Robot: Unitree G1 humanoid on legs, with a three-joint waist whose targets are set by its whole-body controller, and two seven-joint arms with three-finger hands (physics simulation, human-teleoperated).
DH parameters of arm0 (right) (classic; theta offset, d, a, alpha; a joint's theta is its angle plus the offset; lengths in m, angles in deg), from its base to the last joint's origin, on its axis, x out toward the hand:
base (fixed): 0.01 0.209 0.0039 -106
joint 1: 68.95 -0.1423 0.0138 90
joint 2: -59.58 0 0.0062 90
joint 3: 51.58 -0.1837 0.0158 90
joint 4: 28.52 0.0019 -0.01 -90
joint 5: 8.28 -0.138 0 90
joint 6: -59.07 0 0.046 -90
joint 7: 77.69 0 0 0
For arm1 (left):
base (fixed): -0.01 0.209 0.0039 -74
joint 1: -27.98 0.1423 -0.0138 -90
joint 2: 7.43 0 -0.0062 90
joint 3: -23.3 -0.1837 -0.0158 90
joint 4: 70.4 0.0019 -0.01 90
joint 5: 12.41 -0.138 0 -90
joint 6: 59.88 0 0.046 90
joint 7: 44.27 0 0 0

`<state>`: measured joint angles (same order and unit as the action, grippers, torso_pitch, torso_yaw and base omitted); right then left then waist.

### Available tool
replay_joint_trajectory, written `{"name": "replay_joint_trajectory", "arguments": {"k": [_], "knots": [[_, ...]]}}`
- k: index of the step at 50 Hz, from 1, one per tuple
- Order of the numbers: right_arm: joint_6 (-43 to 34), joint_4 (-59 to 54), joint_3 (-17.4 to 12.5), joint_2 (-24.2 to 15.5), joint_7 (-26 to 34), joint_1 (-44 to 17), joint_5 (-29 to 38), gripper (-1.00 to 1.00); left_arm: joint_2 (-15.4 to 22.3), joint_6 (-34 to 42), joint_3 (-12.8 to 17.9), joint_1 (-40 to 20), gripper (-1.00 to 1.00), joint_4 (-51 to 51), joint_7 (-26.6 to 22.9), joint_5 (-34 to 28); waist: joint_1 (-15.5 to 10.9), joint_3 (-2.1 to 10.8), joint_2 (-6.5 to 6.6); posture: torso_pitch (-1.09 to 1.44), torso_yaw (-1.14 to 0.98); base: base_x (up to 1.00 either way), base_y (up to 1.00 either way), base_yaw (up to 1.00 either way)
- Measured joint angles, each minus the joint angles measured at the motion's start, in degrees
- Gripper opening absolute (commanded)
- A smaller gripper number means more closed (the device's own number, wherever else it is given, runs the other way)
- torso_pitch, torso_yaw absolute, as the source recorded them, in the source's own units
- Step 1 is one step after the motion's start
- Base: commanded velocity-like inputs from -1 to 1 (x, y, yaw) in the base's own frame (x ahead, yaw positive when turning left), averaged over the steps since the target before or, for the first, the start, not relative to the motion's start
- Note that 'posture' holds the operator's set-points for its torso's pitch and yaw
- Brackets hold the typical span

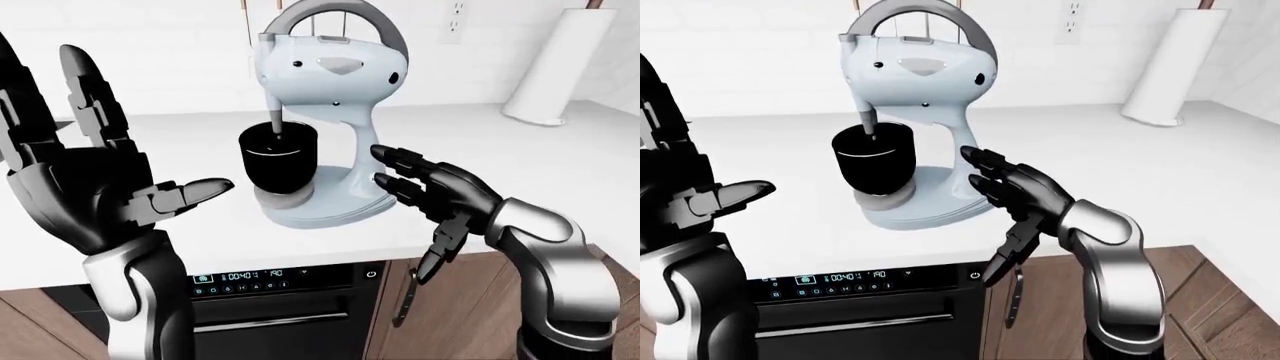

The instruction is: Open the stand mixer head.

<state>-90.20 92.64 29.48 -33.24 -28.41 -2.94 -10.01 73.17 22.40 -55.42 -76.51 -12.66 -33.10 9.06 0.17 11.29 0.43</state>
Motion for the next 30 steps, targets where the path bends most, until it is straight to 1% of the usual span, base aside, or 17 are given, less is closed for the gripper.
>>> {"name": "replay_joint_trajectory", "arguments": {"k": [30], "knots": [[3.68, -4.42, 0.6, 0.75, 0.47, -0.91, 1.74, 1.0, 0.14, 0.09, 0.07, -0.14, 1.0, -0.08, 0.28, -0.13, 0.02, 0.03, 0.07, -0.24, 0.0, 0.0, 0.0, 0.0]]}}
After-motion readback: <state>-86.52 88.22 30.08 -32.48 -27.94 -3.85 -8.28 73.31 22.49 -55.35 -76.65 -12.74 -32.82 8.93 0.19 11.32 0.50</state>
